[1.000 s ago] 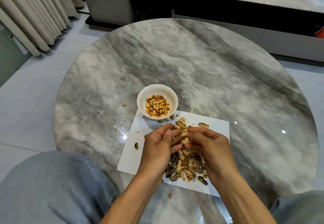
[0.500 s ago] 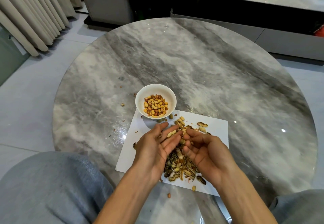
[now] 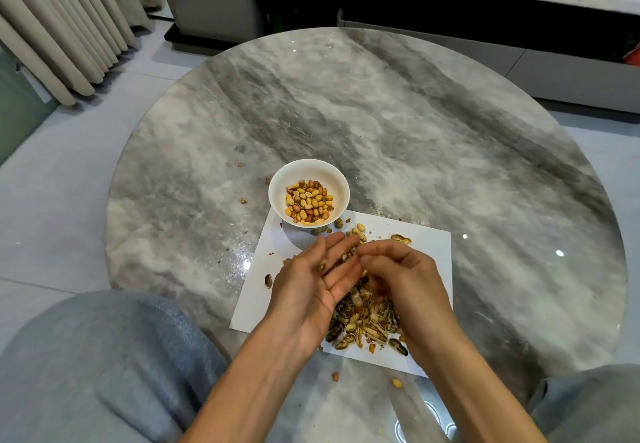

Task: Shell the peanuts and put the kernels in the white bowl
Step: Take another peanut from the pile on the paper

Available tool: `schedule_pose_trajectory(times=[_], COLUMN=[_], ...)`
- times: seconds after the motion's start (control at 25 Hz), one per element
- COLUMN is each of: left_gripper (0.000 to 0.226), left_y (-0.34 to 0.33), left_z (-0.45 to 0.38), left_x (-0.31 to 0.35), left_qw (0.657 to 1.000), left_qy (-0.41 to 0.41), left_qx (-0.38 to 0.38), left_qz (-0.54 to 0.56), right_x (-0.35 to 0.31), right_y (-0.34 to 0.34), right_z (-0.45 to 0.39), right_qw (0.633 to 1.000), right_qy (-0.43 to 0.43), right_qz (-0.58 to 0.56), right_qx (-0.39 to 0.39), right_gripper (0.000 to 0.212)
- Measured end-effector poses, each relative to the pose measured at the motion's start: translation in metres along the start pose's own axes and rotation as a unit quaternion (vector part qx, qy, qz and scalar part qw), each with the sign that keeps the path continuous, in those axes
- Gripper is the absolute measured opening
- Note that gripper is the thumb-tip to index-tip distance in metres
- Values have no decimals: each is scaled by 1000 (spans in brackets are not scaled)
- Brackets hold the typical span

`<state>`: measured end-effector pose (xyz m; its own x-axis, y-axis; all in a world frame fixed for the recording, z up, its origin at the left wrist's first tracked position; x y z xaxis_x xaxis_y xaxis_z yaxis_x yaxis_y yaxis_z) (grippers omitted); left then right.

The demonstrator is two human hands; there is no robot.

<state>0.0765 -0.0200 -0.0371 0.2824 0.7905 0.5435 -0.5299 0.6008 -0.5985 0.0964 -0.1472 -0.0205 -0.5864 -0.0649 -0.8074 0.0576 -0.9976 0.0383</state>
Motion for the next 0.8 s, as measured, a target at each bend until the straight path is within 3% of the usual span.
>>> schedule_pose_trajectory(times=[0.08,0.2,0.28,0.48,0.64,0.8], left_gripper=[45,57,60,63,62,70], left_y=[0,0,-1,-1,0,-3], left_z=[0,-1,-1,0,-1,0], left_x=[0,0,-2,-6,-6,-8], left_qw=[1000,1000,1000,999,999,998], left_qy=[8,13,17,21,20,23], left_qx=[1,-4,-10,-24,-27,-50], left_qz=[2,4,5,-14,-36,-36], right_x=[-1,-1,1,0,7,5], right_y=[-5,-14,-19,-23,-27,-26], right_z=[4,6,5,3,-1,2], right_qw=[992,945,919,892,846,886], right_qy=[93,233,274,320,319,266], right_qz=[88,229,279,312,421,377], right_qx=[21,33,40,74,73,53], right_gripper=[20,17,15,15,12,5])
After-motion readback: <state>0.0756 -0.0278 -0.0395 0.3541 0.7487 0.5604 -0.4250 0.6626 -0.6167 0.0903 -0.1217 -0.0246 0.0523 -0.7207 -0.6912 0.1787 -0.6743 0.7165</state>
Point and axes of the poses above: each hand's wrist, its own z-axis away from the middle knuckle, its own y-axis out of the back of the hand, x = y × z, the point moved 4 cm from there along -z, towards the middle knuckle, and after that the axes turned 10 degrees about -y, right-handed, at the moved point
